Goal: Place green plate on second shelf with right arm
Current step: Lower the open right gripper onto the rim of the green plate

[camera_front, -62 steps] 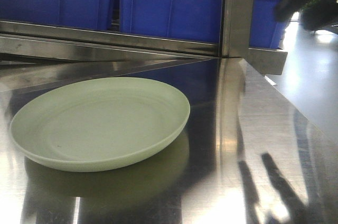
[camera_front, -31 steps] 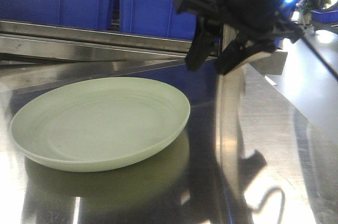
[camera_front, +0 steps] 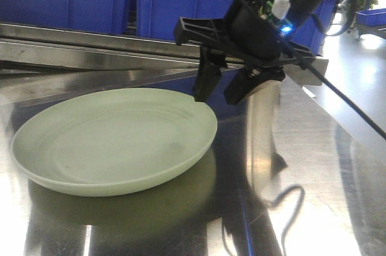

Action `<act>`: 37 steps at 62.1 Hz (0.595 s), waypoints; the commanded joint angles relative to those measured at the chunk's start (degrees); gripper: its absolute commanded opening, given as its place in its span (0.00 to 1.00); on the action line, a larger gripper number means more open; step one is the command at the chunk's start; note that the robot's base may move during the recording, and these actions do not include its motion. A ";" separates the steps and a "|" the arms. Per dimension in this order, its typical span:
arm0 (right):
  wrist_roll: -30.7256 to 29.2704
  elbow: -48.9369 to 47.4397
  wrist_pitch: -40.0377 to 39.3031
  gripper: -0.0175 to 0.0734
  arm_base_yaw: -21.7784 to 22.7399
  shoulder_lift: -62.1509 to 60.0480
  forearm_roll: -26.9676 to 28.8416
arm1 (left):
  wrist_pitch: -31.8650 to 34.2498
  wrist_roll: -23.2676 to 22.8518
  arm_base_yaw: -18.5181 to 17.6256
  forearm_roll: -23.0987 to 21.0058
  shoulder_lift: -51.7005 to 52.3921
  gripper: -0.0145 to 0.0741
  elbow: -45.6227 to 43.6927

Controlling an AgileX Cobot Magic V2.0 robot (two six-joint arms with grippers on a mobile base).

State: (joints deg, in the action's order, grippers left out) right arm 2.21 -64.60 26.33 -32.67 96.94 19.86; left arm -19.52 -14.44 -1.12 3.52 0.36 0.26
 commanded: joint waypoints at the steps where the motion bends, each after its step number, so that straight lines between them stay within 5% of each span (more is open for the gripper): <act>1: 0.01 -2.56 -1.87 0.64 -0.37 -1.69 1.09 | 3.98 -0.29 -0.36 -0.29 1.41 0.30 1.81; 37: 0.01 -2.71 -1.75 0.63 -0.49 1.92 1.09 | 3.98 -0.29 -0.36 -0.29 1.41 0.30 1.81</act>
State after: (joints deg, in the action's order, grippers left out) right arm 2.21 -65.34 26.89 -33.24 101.37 19.86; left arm -19.52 -14.44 -1.12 3.52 0.36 0.26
